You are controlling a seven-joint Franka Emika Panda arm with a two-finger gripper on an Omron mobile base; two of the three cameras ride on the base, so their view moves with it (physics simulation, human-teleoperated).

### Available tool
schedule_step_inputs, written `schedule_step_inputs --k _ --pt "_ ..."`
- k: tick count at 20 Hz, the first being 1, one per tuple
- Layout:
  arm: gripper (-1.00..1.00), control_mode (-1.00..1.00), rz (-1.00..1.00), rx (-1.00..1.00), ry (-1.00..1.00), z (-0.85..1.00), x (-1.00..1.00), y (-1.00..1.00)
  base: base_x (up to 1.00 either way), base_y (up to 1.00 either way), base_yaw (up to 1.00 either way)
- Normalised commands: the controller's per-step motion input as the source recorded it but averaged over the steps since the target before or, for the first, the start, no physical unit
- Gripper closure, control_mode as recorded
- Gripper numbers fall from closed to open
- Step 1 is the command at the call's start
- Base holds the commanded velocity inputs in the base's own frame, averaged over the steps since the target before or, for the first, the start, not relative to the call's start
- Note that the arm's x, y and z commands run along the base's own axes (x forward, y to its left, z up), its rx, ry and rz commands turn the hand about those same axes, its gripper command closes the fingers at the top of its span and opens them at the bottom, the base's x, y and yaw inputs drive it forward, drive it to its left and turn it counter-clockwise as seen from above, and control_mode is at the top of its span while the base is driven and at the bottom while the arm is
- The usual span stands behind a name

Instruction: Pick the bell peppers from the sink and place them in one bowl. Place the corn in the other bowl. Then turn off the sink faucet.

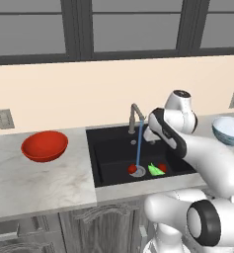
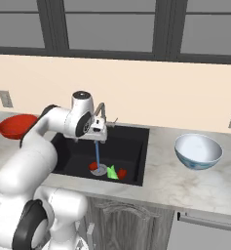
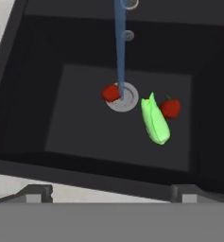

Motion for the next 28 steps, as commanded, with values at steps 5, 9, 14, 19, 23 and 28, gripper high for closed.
schedule_step_inputs --k 5,9,14,19,23,28 --pt "-1.00 -1.00 0.00 -0.01 0.14 -0.37 0.13 -0.15 0.00 0.00 0.00" --pt "-1.00 -1.00 -0.03 -0.01 0.21 -0.36 0.14 -0.07 0.00 0.00 0.00" --pt "-1.00 -1.00 -0.04 0.00 0.19 -0.35 0.15 -0.17 0.00 0.00 0.00" --pt "-1.00 -1.00 -0.07 0.00 0.15 -0.33 0.06 -0.18 0.00 0.00 0.00" --pt "-1.00 -1.00 -0.07 0.00 0.09 -0.35 0.00 -0.05 0.00 0.00 0.00" --pt "-1.00 -1.00 -0.02 0.00 0.00 -0.34 0.00 -0.18 0.00 0.00 0.00"
